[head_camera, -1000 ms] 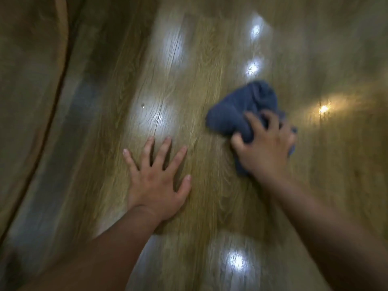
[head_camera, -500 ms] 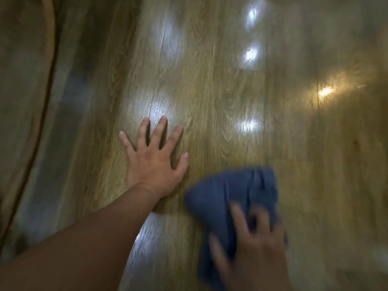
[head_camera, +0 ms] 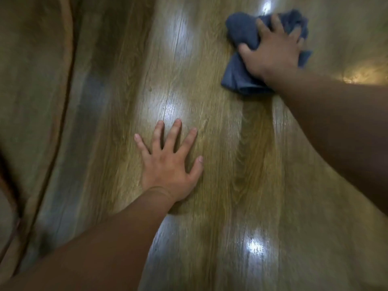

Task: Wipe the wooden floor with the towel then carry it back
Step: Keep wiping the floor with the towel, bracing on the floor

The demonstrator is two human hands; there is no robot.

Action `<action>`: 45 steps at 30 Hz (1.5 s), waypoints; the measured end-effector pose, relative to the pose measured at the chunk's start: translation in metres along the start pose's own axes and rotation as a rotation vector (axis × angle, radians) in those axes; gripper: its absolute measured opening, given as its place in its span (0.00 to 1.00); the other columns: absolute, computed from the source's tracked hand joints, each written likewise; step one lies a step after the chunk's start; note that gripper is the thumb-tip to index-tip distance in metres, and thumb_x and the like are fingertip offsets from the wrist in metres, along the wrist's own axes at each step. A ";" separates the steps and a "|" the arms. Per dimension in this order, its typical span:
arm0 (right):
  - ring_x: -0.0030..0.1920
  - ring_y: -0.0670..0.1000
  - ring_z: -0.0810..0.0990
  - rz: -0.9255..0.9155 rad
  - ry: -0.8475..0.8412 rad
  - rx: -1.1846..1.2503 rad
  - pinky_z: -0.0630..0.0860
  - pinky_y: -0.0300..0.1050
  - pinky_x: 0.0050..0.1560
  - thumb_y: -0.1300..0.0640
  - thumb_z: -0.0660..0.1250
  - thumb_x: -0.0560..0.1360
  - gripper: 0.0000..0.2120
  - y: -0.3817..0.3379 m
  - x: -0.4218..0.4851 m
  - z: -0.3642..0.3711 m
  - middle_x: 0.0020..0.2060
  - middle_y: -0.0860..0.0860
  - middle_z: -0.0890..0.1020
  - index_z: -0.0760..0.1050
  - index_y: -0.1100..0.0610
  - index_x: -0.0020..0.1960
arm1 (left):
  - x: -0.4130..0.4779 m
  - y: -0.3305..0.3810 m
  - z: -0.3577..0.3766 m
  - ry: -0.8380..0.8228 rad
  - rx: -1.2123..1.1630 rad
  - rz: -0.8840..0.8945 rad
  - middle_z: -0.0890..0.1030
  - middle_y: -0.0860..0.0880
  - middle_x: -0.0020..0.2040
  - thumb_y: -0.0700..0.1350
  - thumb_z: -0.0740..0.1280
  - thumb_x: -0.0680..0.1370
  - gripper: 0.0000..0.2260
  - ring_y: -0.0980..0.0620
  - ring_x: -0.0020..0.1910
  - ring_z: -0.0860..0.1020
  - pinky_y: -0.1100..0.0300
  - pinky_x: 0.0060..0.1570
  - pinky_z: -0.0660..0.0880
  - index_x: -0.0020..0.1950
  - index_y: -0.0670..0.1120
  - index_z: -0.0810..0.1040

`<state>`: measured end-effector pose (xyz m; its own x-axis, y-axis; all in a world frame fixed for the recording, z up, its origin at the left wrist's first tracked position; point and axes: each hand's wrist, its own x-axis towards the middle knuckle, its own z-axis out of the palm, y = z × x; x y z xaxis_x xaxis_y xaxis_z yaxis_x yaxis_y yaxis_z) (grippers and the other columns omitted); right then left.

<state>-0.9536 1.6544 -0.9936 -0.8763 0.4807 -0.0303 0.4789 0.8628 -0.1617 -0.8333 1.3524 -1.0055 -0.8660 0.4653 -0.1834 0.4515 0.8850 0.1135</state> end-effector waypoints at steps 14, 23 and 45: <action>0.56 0.58 0.76 -0.030 -0.199 0.361 0.62 0.62 0.66 0.39 0.40 0.81 0.38 -0.018 -0.383 0.001 0.60 0.44 0.79 0.87 0.53 0.44 | 0.001 0.001 -0.004 -0.033 0.000 0.017 0.61 0.48 0.79 0.61 0.53 0.78 0.28 0.37 0.78 0.55 0.24 0.69 0.46 0.78 0.58 0.62; 0.76 0.69 0.55 -0.094 -0.020 0.105 0.49 0.68 0.75 0.36 0.54 0.72 0.32 -0.016 -0.035 0.000 0.80 0.48 0.56 0.61 0.38 0.76 | 0.001 0.000 -0.001 -0.005 -0.026 0.019 0.62 0.48 0.79 0.60 0.56 0.77 0.27 0.37 0.78 0.55 0.25 0.70 0.46 0.77 0.58 0.63; 0.75 0.71 0.54 0.482 0.103 0.146 0.48 0.70 0.73 0.36 0.55 0.73 0.31 0.017 0.023 -0.006 0.80 0.46 0.57 0.63 0.40 0.75 | 0.000 -0.001 -0.006 -0.053 -0.041 0.031 0.64 0.47 0.78 0.59 0.55 0.78 0.27 0.36 0.77 0.58 0.23 0.68 0.50 0.77 0.56 0.64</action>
<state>-0.9652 1.6812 -0.9911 -0.5447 0.8377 -0.0389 0.8084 0.5122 -0.2901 -0.8353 1.3513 -0.9994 -0.8385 0.4936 -0.2307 0.4679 0.8693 0.1593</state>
